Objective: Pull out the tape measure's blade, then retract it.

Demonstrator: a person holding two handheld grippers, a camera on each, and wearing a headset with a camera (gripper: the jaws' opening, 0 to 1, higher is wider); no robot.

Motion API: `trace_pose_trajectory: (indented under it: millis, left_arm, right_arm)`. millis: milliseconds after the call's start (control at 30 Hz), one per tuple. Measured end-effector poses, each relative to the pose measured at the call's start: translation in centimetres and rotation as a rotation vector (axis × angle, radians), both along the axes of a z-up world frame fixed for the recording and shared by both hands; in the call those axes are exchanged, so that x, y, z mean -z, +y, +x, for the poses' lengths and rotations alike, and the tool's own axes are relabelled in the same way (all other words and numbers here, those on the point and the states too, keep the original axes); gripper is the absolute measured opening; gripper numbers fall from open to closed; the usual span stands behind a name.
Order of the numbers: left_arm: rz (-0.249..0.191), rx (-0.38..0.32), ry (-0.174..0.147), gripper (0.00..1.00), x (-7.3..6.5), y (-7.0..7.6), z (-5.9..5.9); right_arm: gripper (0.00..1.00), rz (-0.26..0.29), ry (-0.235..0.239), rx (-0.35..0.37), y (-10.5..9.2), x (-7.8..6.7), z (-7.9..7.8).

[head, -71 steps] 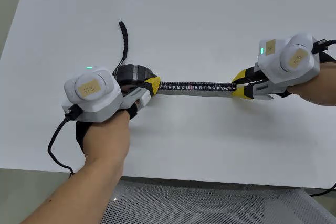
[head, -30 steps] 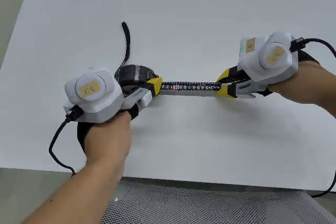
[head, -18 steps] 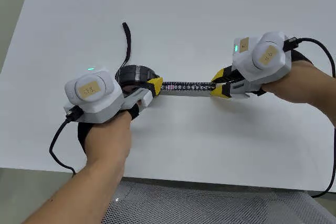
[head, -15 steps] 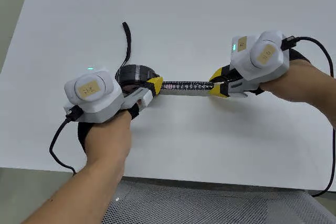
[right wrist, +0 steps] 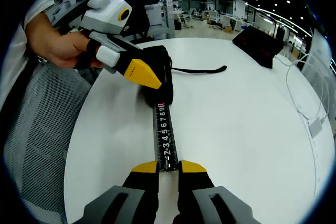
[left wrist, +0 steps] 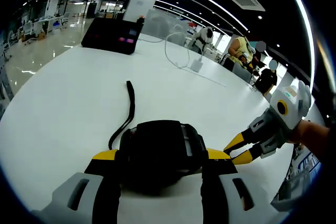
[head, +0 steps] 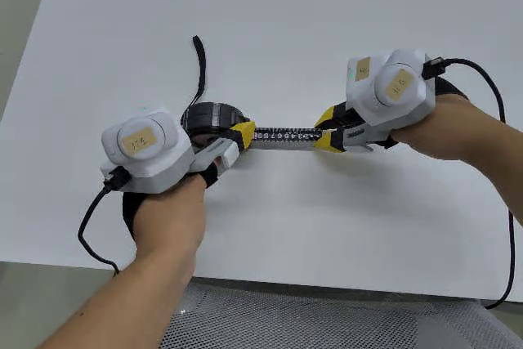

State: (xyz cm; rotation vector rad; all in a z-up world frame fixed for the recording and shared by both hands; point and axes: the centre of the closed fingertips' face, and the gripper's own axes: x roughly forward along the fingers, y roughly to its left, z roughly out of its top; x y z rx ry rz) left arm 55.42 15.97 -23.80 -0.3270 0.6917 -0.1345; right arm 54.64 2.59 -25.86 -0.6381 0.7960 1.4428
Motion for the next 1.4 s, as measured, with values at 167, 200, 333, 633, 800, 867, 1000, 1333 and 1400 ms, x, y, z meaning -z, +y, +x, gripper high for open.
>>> trace_pose_trajectory:
  millis: [167, 200, 333, 633, 800, 867, 1000, 1333, 1400]
  left_arm:
    - [-0.004, -0.002, 0.0, 0.58, 0.0, 0.0, 0.0]
    - [-0.004, -0.002, 0.0, 0.58, 0.0, 0.0, 0.0]
    - [-0.004, -0.001, -0.001, 0.58, 0.0, 0.0, 0.0]
    - [-0.008, -0.003, -0.001, 0.58, 0.0, 0.0, 0.0]
    - [-0.012, -0.005, -0.002, 0.58, 0.0, 0.0, 0.0]
    - [-0.015, -0.006, -0.001, 0.58, 0.0, 0.0, 0.0]
    - [-0.017, -0.006, -0.001, 0.58, 0.0, 0.0, 0.0]
    - [-0.025, -0.011, -0.002, 0.58, -0.1, 0.0, 0.0]
    - [-0.026, -0.01, -0.002, 0.58, -0.1, 0.0, 0.0]
  right_arm:
    - [0.09, 0.006, -0.001, -0.002, 0.6, 0.0, 0.0]
    - [0.09, 0.006, 0.0, -0.003, 0.7, 0.0, 0.0]
    - [0.09, 0.01, 0.002, -0.003, 1.0, 0.0, -0.1]
    - [0.09, 0.021, 0.005, -0.008, 2.1, -0.1, -0.3]
    - [0.09, 0.025, 0.006, -0.011, 2.5, -0.1, -0.2]
    - [0.09, 0.027, 0.008, -0.011, 2.7, -0.2, -0.2]
    - [0.09, 0.034, 0.01, -0.011, 3.1, -0.1, -0.2]
    - [0.09, 0.054, 0.015, -0.011, 4.6, -0.2, -0.3]
    - [0.09, 0.057, 0.015, -0.012, 4.8, -0.2, -0.3]
